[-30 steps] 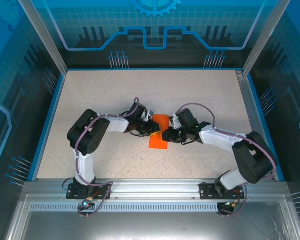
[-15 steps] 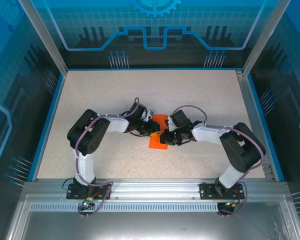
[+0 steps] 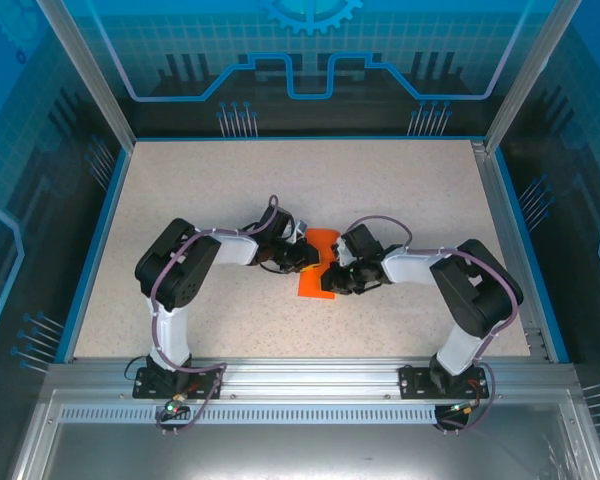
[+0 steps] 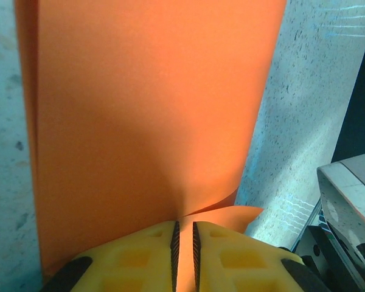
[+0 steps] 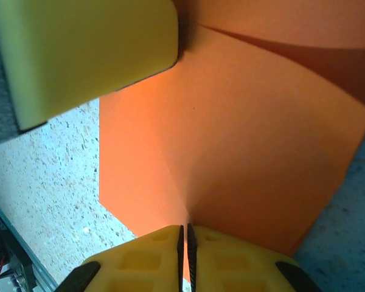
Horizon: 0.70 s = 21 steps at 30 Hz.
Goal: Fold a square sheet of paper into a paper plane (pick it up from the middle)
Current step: Fold the triangle a second time at the center of the table.
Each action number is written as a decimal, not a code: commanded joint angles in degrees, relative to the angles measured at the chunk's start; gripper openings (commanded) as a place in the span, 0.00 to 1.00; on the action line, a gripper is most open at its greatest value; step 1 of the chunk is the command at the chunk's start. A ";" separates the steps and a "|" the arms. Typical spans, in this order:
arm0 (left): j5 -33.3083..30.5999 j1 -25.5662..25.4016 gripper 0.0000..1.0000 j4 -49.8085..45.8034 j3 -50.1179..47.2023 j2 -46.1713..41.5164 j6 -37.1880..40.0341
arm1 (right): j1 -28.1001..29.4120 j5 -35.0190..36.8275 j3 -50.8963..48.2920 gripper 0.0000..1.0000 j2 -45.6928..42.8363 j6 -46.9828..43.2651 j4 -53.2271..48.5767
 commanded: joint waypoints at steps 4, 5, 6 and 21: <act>-3.33 0.76 0.17 -1.85 -1.31 1.95 0.30 | -0.63 -1.61 -2.62 0.16 -2.48 -0.34 -2.29; -3.36 0.80 0.17 -1.79 -1.31 1.95 0.26 | -0.63 -1.60 -2.91 0.16 -2.49 -0.46 -2.25; -3.33 0.91 0.17 -1.92 -1.31 1.95 0.39 | -0.72 -1.48 -3.25 0.16 -2.48 -0.52 -2.34; -3.58 0.93 0.16 -1.90 -1.44 2.04 0.33 | -1.59 -0.38 -7.75 0.16 -5.75 -0.88 -3.56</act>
